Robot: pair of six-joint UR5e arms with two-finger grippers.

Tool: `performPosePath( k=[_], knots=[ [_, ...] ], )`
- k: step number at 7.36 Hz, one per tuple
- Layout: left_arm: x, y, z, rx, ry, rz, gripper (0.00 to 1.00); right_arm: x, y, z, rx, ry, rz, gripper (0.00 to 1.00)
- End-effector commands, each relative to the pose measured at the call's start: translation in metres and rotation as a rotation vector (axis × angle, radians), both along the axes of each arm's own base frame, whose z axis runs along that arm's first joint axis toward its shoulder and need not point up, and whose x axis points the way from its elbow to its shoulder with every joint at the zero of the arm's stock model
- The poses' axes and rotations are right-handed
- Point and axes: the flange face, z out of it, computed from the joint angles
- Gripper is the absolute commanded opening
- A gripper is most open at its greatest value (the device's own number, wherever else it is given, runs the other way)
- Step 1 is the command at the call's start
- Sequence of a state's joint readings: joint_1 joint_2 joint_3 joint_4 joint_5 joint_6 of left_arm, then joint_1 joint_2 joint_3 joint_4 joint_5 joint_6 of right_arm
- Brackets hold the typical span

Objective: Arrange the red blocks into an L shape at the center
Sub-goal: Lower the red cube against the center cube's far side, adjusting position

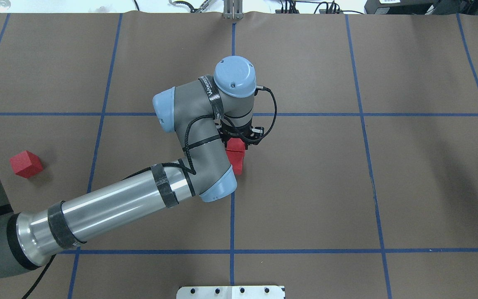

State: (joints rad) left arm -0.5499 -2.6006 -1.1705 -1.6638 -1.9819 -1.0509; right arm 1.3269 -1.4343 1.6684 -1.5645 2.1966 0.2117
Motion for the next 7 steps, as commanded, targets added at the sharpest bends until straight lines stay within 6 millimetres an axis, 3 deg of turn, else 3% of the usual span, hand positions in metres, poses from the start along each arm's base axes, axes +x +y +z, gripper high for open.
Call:
performPosePath(
  k=[1, 7],
  knots=[
    [-0.0004, -0.0005, 0.0006, 0.000, -0.001, 0.000, 0.00, -0.0002, -0.0007, -0.0005, 0.002, 0.000, 0.000, 0.99],
    [-0.0027, -0.0036, 0.0006, 0.009, -0.002, 0.002, 0.06, -0.0005, -0.0019, -0.0005, -0.001, 0.000, 0.001, 0.99]
  ],
)
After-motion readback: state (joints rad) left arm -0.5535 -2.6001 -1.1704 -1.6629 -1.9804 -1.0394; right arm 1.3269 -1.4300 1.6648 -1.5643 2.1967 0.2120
